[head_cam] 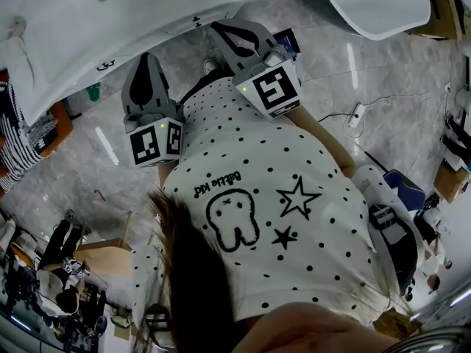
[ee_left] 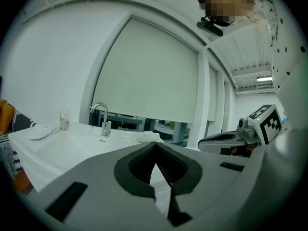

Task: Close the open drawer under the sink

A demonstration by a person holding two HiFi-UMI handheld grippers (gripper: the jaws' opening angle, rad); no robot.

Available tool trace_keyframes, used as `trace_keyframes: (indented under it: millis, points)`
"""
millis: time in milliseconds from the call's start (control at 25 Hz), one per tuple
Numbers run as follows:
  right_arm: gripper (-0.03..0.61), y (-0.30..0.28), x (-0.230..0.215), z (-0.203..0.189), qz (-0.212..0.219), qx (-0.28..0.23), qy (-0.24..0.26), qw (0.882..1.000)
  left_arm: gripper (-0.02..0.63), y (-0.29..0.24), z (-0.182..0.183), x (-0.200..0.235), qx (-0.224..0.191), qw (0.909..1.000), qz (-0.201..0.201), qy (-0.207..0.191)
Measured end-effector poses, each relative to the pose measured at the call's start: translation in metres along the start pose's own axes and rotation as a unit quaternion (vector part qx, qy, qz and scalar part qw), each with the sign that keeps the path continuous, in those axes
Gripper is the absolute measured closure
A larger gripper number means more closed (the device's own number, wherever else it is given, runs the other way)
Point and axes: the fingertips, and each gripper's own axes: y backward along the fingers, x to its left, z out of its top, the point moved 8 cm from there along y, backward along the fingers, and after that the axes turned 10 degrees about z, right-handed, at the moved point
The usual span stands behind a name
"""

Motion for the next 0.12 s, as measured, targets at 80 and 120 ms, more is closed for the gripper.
trace_keyframes:
  millis: [80, 120]
  points:
    - [0.566, 0.0002, 0.0005, -0.0002, 0.001, 0.000, 0.001, 1.000, 0.609, 0.0008, -0.0008, 0.0005, 0.001, 1.0000, 0.001, 0.003]
    - [0.566, 0.0003, 0.0008, -0.0004, 0.001, 0.000, 0.001, 1.000, 0.609, 0.0011, -0.0012, 0.0008, 0.001, 1.0000, 0.002, 0.004]
